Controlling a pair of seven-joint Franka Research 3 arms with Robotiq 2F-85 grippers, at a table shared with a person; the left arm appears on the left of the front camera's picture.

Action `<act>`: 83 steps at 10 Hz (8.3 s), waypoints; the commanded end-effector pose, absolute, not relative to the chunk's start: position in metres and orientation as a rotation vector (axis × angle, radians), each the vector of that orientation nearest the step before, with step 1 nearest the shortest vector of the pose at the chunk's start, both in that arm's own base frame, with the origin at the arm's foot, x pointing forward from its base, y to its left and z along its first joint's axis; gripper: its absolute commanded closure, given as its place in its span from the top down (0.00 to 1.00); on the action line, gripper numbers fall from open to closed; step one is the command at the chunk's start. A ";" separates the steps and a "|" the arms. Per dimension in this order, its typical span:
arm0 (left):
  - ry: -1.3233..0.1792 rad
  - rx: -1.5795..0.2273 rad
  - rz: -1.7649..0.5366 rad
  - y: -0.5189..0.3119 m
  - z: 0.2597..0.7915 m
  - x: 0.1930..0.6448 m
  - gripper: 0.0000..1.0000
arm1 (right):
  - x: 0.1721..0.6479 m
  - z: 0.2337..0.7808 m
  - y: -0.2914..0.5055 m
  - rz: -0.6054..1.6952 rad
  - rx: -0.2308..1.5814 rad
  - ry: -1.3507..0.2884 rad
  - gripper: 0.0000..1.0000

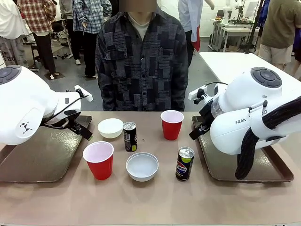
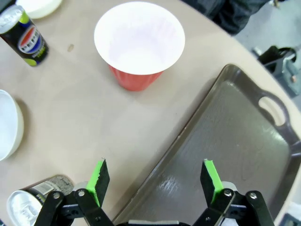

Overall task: Prepare tableware on both trays.
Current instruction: Pick up a Picnic Bowl from the table and place it on a Handle tray.

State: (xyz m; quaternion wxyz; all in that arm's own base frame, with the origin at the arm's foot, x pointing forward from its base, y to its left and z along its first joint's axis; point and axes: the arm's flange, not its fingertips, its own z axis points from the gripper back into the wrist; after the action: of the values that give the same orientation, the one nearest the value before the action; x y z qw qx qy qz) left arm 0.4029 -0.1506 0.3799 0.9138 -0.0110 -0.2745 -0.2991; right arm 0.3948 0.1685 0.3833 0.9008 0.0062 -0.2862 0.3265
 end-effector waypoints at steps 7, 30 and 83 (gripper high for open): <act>-0.376 -0.002 -0.727 -0.080 0.455 0.236 1.00 | 0.184 0.468 0.120 0.489 -0.090 -0.423 1.00; -0.390 -0.759 -0.113 0.130 0.480 0.310 1.00 | 0.248 0.477 -0.150 -0.257 1.000 -0.292 1.00; -0.390 -0.759 -0.113 0.130 0.480 0.310 1.00 | 0.383 0.325 0.362 0.597 0.133 0.067 0.00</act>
State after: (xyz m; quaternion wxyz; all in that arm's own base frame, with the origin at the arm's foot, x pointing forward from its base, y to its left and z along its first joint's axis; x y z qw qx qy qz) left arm 0.3111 0.1285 0.4802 0.9125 -0.3609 -0.1852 -0.0524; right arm 0.3805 0.3628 0.3262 0.9533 0.0772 0.0370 0.2895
